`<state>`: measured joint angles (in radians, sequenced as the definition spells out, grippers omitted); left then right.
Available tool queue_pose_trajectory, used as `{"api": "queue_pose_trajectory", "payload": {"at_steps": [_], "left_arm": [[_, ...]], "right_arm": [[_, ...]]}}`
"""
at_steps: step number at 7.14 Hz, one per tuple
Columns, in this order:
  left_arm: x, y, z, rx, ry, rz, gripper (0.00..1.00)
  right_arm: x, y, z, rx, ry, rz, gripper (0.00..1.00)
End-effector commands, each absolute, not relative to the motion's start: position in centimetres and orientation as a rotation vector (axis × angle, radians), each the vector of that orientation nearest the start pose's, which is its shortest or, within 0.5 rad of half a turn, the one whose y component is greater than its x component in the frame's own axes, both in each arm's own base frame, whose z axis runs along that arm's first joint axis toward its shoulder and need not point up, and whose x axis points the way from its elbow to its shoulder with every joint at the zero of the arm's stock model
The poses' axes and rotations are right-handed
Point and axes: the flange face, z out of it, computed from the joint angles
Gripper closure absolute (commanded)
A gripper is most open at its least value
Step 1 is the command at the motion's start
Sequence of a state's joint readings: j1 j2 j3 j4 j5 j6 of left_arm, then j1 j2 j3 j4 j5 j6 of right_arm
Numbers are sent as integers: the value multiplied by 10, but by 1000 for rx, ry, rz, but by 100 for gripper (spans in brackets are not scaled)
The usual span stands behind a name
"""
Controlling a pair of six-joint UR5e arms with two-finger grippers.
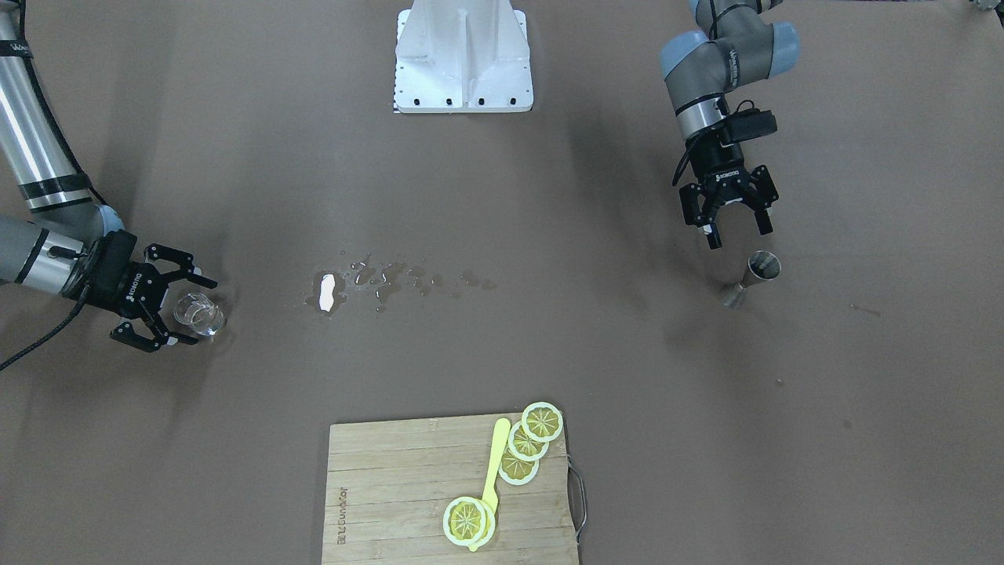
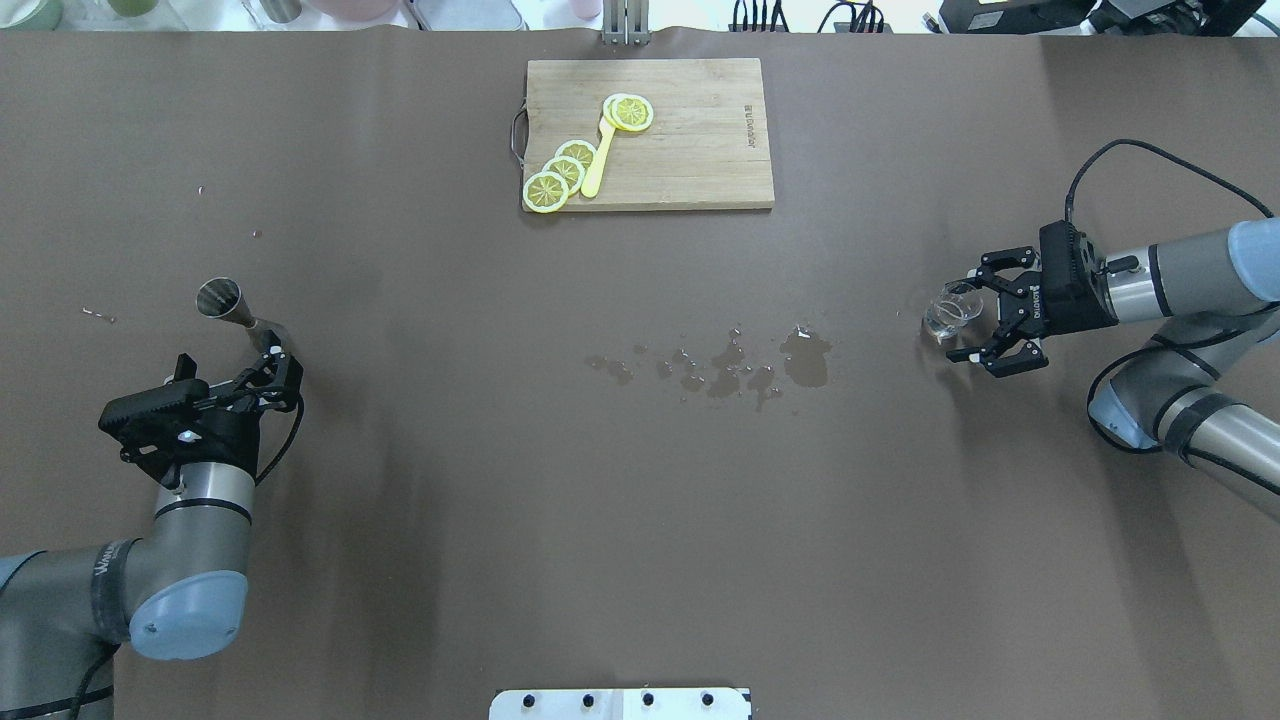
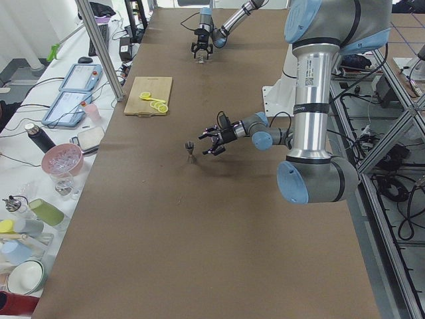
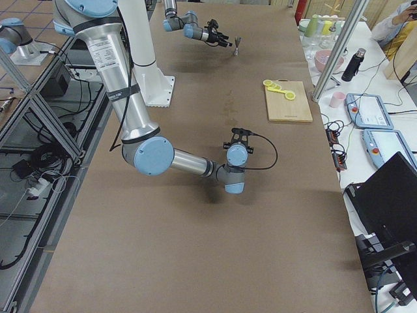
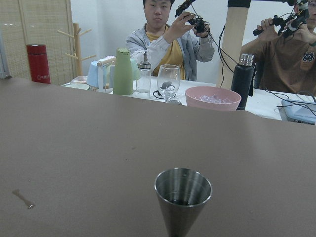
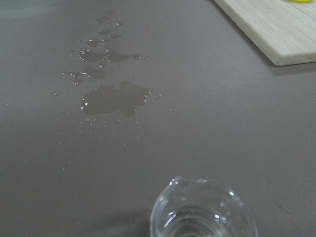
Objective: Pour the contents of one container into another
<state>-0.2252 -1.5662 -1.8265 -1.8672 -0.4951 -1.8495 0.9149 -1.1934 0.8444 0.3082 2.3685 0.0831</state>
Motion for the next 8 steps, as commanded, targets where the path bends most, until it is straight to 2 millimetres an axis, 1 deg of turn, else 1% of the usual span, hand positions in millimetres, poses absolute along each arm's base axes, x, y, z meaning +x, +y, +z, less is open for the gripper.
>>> {"api": "queue_pose_trajectory", "payload": {"at_steps": [1, 2, 3, 5, 7, 8], "left_arm": [[440, -325, 496, 1111, 492, -717, 2], [456, -329, 503, 1114, 487, -719, 2], [461, -330, 505, 1112, 497, -739, 2], [462, -330, 513, 1112, 493, -738, 2], [462, -331, 514, 1113, 489, -736, 2], [459, -335, 515, 1116, 482, -740, 2]], "right_arm": [[-319, -515, 592, 1157, -1158, -1048, 2], [-321, -518, 588, 1158, -1159, -1049, 2], [-322, -519, 586, 1160, -1159, -1049, 2], [-322, -518, 588, 1156, -1158, -1050, 2], [-324, -518, 588, 1156, -1157, -1049, 5], [-325, -518, 588, 1156, -1157, -1049, 6]]}}
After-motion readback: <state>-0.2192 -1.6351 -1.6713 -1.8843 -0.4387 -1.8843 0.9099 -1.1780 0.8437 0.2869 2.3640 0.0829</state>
